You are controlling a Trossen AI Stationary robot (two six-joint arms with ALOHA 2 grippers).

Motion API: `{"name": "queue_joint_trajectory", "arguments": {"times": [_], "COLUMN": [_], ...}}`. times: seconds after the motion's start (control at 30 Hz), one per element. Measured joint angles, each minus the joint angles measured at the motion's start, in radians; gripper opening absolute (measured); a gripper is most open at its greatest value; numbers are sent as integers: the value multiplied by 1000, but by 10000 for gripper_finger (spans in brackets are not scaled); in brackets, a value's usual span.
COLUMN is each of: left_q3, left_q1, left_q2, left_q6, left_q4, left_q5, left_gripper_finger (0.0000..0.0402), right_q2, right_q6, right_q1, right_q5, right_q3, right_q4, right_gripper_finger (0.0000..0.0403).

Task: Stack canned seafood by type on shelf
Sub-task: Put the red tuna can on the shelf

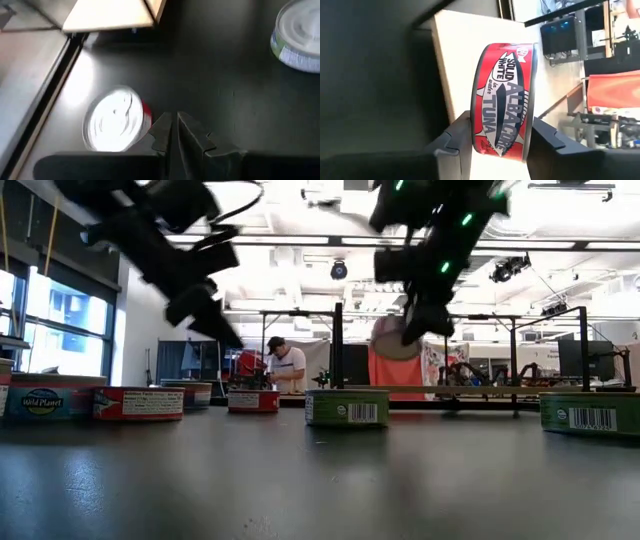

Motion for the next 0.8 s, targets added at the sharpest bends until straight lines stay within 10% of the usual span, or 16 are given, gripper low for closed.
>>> {"name": "queue_joint_trajectory", "arguments": {"times": [0.33,0.8], "left_q3": [-205,-211], "left_q1": [-41,-59], "left_q2": [-125,-137], "left_q6": [-124,-129], "left_q4": [180,204], "left_q5": [-7,-12], "left_gripper_finger": [19,19], "right_q2": [102,91], "right_q6": [-440,-423], "right_q1": [-228,-294], "right_q5": [-133,-240], "right_q3": [-44,-22], "right_q4": [396,379], "right_gripper_finger": [112,246]}}
